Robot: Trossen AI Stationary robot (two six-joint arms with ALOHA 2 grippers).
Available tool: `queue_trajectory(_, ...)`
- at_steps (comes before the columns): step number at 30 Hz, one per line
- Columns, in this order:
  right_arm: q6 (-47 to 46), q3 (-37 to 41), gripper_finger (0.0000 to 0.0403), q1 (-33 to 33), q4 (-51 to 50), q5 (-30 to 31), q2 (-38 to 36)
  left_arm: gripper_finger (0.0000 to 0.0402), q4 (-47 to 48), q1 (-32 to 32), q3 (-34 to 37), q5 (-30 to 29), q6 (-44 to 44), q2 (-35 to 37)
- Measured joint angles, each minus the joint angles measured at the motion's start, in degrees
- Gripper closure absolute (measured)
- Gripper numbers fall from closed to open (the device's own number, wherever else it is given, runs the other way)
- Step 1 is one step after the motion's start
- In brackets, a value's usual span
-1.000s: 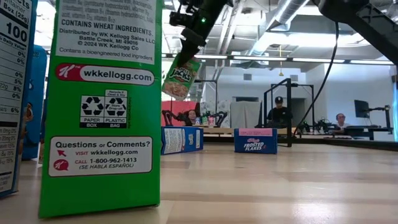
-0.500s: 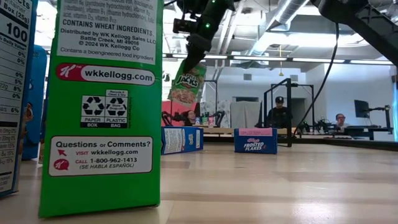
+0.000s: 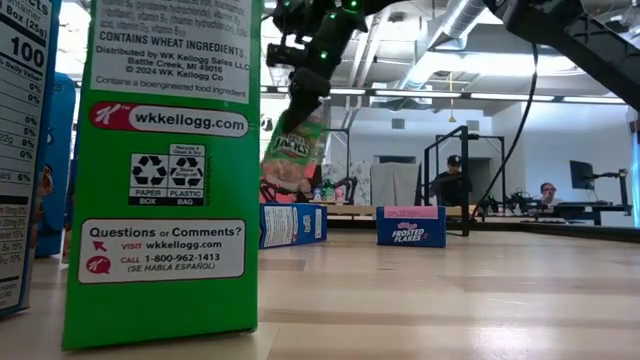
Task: Stack cereal on shelf
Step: Put the right green cereal box on the shelf
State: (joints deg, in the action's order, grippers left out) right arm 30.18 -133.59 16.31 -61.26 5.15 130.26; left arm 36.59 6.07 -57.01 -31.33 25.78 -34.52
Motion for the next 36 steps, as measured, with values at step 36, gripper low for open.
queue_trajectory(36,-1.60,0.18,0.0180,1.14,-3.86,-0.70,1.35,0.0097,0.10,0.00,0.00,-1.01,-1.11,0.00)
